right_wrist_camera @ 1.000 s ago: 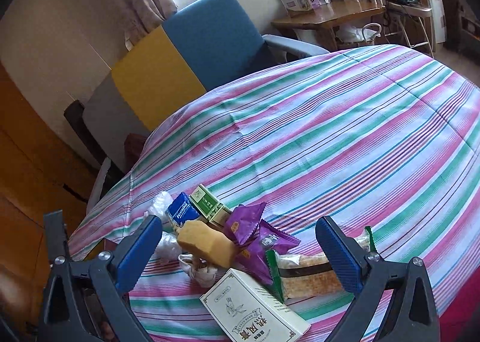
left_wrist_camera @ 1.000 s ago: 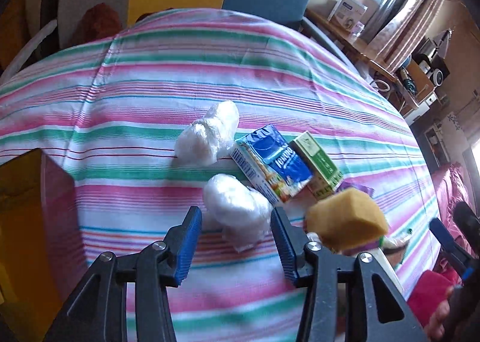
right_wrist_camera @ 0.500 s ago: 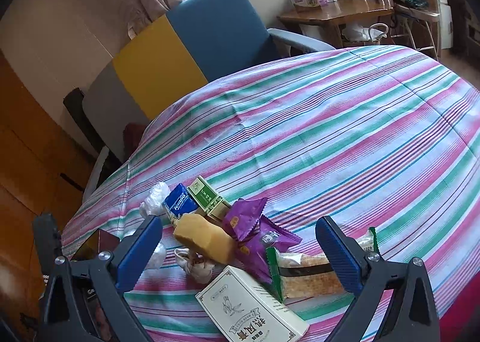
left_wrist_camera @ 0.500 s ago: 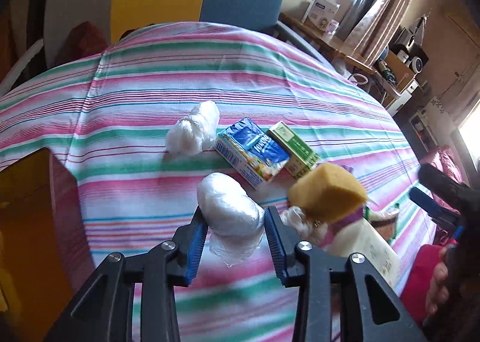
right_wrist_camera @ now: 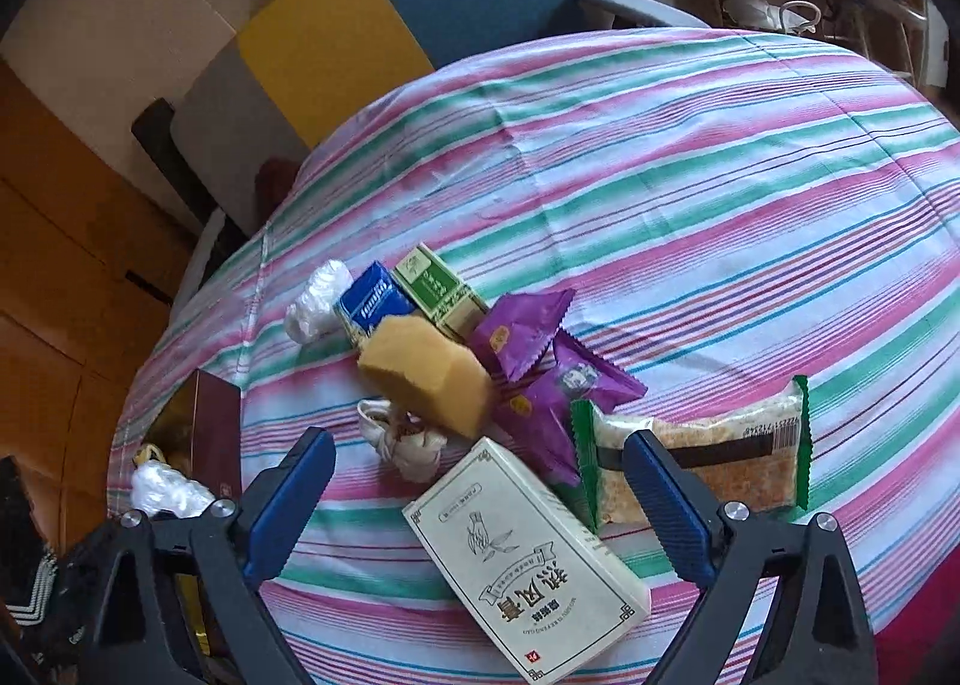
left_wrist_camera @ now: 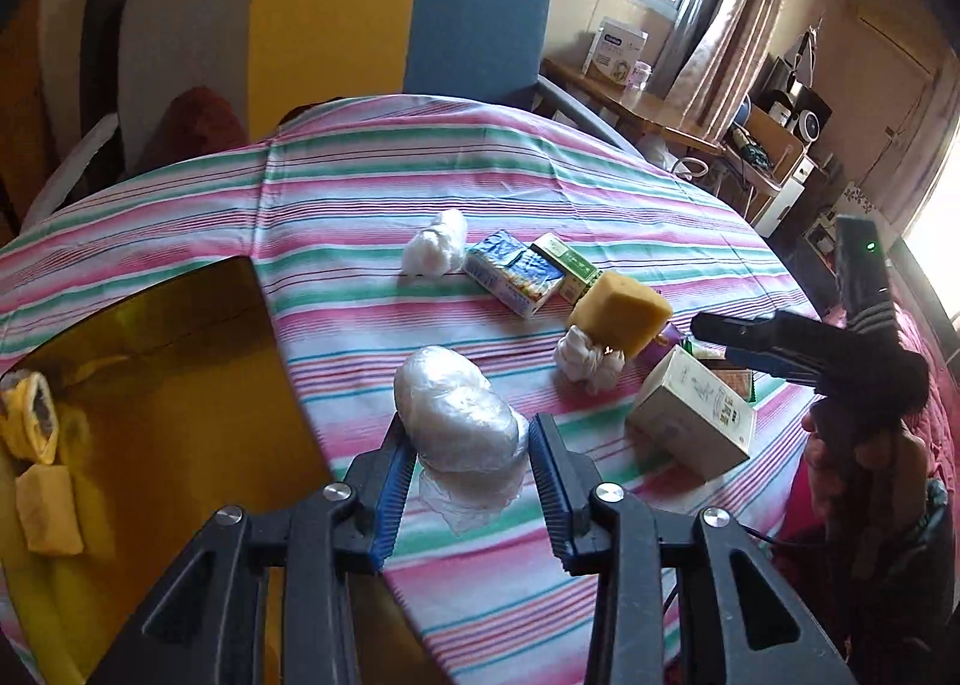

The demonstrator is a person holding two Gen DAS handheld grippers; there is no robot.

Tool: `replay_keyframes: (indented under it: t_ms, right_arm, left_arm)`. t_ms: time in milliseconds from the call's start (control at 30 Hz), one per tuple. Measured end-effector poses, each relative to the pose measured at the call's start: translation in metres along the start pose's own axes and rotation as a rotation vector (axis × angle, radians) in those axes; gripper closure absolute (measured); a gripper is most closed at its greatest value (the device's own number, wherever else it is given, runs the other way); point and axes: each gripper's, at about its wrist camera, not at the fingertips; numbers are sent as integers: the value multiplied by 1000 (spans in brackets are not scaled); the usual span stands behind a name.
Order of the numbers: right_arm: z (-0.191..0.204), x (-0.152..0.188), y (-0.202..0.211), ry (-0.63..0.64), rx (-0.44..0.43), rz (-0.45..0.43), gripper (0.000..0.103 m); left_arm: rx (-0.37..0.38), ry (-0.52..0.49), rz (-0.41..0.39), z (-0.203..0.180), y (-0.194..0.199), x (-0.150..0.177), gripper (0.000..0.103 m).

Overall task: Organize objects
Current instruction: 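Grasp the white plastic-wrapped bundle with the left tool, then place the wrapped bundle in the tray beside the sponge, open left tool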

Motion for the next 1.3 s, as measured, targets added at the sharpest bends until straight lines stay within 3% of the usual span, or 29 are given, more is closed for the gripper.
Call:
replay_keyframes:
  t_ms: [67, 200, 400, 600, 833, 1067, 1167, 1233, 1300]
  right_arm:
    - [2, 6, -5, 21, 25, 39, 10]
    - [1, 19, -19, 51, 75, 146, 33]
    - [17, 27, -25, 145, 62, 169, 37]
    - [13, 24, -23, 119, 63, 155, 35]
    - [13, 23, -19, 115, 62, 133, 30]
    - [15, 24, -21, 130, 73, 137, 27]
    - [17, 25, -25, 147, 98, 150, 32]
    - [17, 26, -29, 154, 124, 167, 43]
    - [18, 27, -32, 169, 140, 173, 45]
  left_arm:
    - [-5, 10, -8, 12, 11, 6, 64]
    - [-35, 53, -21, 46, 36, 25, 64]
    - [-136, 218, -44, 129, 80, 66, 64]
    - [-255, 362, -39, 198, 109, 115, 64]
    - [-282, 330, 11, 209, 94, 127, 64]
    - [-312, 237, 93, 200, 56, 114, 63]
    - [-343, 214, 115, 203, 45, 109, 62]
    - [-371, 212, 120, 207, 40, 108, 62]
    - [-397, 213, 124, 210, 38, 106, 59]
Point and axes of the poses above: each gripper's, at about its wrist camera, not at the fingertips, and y roughly against the way its jaws point, z to its left, x to its underside, and after that the axes turned 2 degrees about -x, right-handed
